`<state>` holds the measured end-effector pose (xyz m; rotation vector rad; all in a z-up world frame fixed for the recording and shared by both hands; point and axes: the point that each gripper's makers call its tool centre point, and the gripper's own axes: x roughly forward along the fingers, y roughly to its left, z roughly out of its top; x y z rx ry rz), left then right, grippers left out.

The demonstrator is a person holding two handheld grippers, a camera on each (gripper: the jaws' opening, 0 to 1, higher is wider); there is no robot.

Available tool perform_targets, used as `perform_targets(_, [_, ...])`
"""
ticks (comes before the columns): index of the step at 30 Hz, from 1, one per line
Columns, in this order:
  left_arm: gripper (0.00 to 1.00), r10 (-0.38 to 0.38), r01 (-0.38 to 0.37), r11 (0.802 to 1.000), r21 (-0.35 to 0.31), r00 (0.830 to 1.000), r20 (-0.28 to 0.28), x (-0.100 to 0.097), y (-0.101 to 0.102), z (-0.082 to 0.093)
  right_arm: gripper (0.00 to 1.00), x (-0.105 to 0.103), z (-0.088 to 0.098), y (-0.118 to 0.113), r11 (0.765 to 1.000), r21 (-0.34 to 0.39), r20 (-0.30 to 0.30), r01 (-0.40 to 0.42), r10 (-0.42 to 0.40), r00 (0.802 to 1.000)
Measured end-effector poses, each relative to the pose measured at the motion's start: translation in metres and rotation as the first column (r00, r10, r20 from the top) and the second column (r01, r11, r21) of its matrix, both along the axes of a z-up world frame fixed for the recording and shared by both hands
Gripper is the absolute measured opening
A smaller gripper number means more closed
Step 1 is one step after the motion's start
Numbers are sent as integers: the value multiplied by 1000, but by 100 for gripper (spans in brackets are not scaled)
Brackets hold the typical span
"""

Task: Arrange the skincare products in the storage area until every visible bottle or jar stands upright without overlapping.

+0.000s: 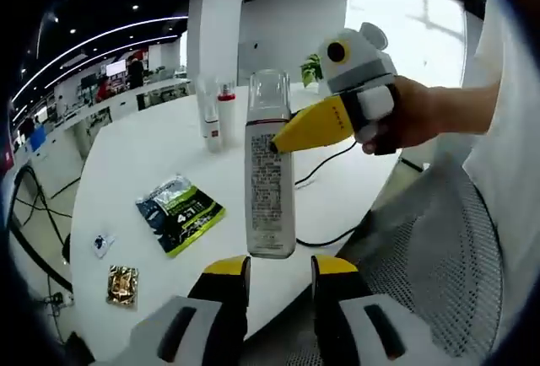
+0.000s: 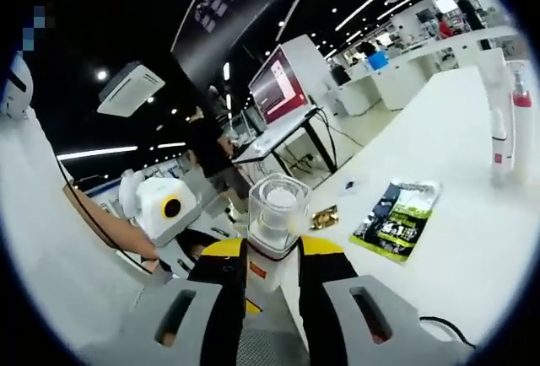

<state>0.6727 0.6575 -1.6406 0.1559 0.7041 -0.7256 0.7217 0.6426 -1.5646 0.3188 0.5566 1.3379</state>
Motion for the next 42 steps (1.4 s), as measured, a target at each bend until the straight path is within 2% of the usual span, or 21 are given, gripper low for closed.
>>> perform_targets(1, [29,-1,1,1000,6,1000,-1,0,0,-1,20,1,-2,-1,1000,-16,13,-1,2,1000])
perform_targets(3, [29,2,-2,1000,25,1000,0,0,3,-4,20,1,-8,-4,996,-92,89,-20,29,996])
perform_targets(5, [29,4,-5,999,47,1000,13,2,6,-6,20,1,-11,-5,991,-131,124,-31,48,991])
perform_targets(10, [29,-3,4,996,85,1000,-3,0,8,-14,20,3,-16,-5,982,-185,171,-40,73,983])
perform_targets(13, [29,-21,23,993,114,1000,-13,-3,8,-19,20,7,-19,-7,978,-203,173,-38,74,982])
perform_targets(17, [29,-28,31,989,142,999,-19,-4,10,-24,20,15,-23,-12,971,-237,205,-24,74,976])
perform_targets(20, [29,-34,37,982,188,999,-16,-5,12,-26,20,22,-28,-19,951,-308,267,-10,97,959])
perform_targets(26, [29,-68,71,965,251,997,-20,-9,13,-34,21,29,-30,-19,931,-366,330,-2,132,935])
perform_targets(32, [28,-97,105,944,313,994,-40,-13,17,-42,21,40,-40,-23,917,-399,336,10,136,932])
perform_targets(34, [26,-120,136,918,372,990,-68,-17,23,-49,21,47,-41,-25,917,-398,333,22,122,935])
perform_targets(42, [26,-133,151,916,372,988,-73,-18,20,-50,21,81,-43,-37,907,-411,362,98,64,930])
